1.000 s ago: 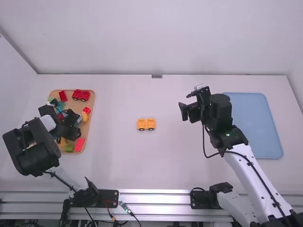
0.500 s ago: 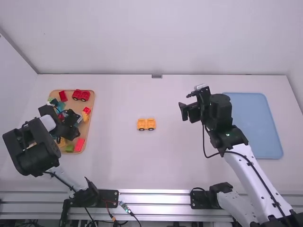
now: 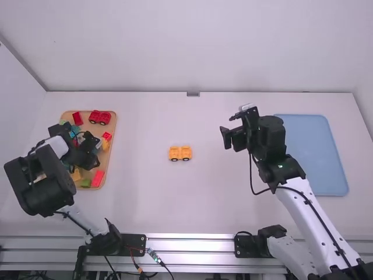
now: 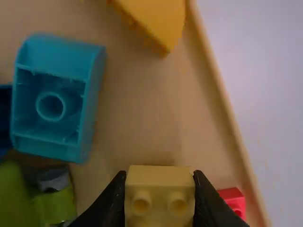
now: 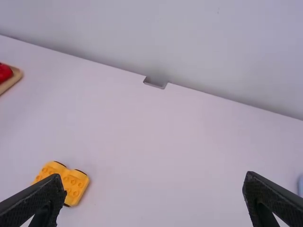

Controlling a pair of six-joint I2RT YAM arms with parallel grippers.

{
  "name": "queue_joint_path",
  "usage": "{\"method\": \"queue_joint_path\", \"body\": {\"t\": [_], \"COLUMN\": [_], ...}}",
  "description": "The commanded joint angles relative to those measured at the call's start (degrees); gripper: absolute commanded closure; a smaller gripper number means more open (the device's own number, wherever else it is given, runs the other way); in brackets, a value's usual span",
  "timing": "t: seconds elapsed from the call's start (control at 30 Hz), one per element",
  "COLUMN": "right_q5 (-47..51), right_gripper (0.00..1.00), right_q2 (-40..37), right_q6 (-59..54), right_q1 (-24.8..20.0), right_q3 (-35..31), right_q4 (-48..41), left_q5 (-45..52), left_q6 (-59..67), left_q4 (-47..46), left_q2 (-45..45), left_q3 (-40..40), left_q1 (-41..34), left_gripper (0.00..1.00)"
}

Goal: Assemble lego blocks to make yellow taxi

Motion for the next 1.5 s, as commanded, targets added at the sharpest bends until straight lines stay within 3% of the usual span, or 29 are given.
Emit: {"method": "queue_joint_path", "body": {"t": [0.0, 0.1, 0.33, 0.63, 0.97, 1.23, 1.47], "right_q5": [-0.2, -0.2, -0.2, -0.2, -0.2, -0.2, -0.2], "right_gripper": [0.01, 0.01, 0.01, 0.01, 0.01, 0.01, 0.01], "right_q2": [-0.9, -0.9, -0.9, -0.9, -0.9, -0.9, -0.9], "right_q6": [-0.7, -0.8, -1.9, -1.8, -2.3, -2.3, -2.8], "right_q1": [0.0, 0.1, 0.0, 0.0, 0.0, 0.0, 0.0], "right_q3": [1.6, 1.6, 1.6, 1.6, 1.6, 1.6, 1.6], "right_q4": [0.0, 0.5, 0.0, -0.7, -1.7, -2.8, -2.8], "left_q5": [1.1, 1.2, 8.3, 0.5, 0.7, 5.5, 6.7], "left_q6": [-0.5, -0.8, 4.7, 1.1, 11.4, 20.9, 21.2], "left_q4": [-2.8, -6.1, -13.6, -9.1, -10.1, -9.5, -4.5], "left_q2": [0.0, 0.0, 0.0, 0.0, 0.0, 0.0, 0.0], "left_q3": [4.2, 7.5, 14.2, 13.5, 12.8, 10.1, 6.1], "left_q1": [-2.1, -3.8, -11.2, -24.2, -36.2, -37.6, -37.7], "left_gripper": [0.75, 0.8, 0.77, 0.86, 0.82, 0.79, 0.78]}}
